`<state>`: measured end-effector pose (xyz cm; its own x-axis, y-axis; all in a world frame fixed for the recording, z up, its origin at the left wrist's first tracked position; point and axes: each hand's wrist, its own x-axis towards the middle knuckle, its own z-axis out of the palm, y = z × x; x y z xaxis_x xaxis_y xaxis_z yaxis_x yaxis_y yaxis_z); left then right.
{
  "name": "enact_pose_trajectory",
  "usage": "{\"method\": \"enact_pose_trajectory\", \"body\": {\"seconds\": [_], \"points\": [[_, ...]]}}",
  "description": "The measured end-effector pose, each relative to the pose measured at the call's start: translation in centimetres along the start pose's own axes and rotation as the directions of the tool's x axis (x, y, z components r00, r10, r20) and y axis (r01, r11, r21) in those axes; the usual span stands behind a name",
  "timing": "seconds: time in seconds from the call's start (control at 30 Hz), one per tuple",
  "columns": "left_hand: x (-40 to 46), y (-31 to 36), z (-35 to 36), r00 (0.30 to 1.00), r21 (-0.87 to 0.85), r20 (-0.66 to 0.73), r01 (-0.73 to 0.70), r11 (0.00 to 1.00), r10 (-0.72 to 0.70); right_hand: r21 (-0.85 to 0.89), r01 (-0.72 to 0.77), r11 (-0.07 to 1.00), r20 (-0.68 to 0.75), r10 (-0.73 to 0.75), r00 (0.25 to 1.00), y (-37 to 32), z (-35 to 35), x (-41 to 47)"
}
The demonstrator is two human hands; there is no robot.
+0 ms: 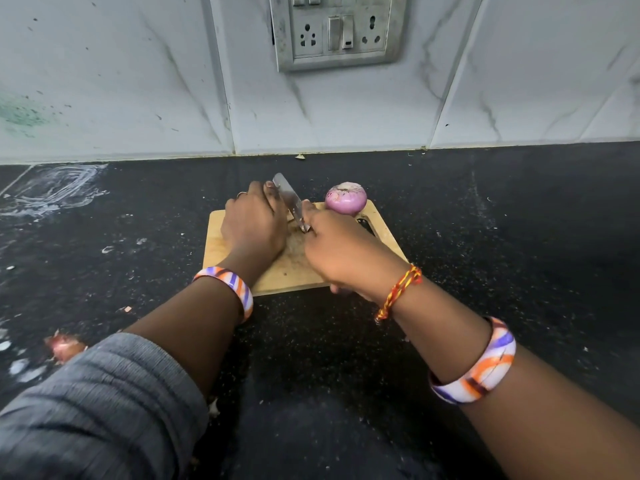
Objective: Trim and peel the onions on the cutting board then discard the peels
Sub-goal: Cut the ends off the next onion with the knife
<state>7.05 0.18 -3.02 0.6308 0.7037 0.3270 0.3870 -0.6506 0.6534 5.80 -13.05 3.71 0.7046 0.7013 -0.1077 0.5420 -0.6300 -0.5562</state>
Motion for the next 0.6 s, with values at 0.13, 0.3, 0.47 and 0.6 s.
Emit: {"method": "enact_pose_trajectory", "body": {"seconds": [0.13,0.3,0.47,0.6], "points": [[0.2,-0.3,0.2,1.0,-0.008,0.0,0.001,1.0,-0.001,0.256,-0.088,0.963,0.074,0.071,0.995,-0.1,0.4,-0.5],[0.3,-0.3,0.0,0.999,-0.018,0.02,0.03,0.999,-0.03,0.333,-0.075,0.94,0.049,0.062,0.997,-0.1,1.1,-0.4],[0.2,-0.2,-0.3,0.999,0.01,0.045,0.02,1.0,-0.021,0.012,0.042,0.999,-0.01,-0.042,0.999,0.3,1.3,-0.5],[0.0,-0.1,-0.2,0.997,0.044,0.048,-0.054,0.998,0.052,-0.163,0.049,0.985,-0.019,-0.053,0.998,0.2,1.4,0.2]]}}
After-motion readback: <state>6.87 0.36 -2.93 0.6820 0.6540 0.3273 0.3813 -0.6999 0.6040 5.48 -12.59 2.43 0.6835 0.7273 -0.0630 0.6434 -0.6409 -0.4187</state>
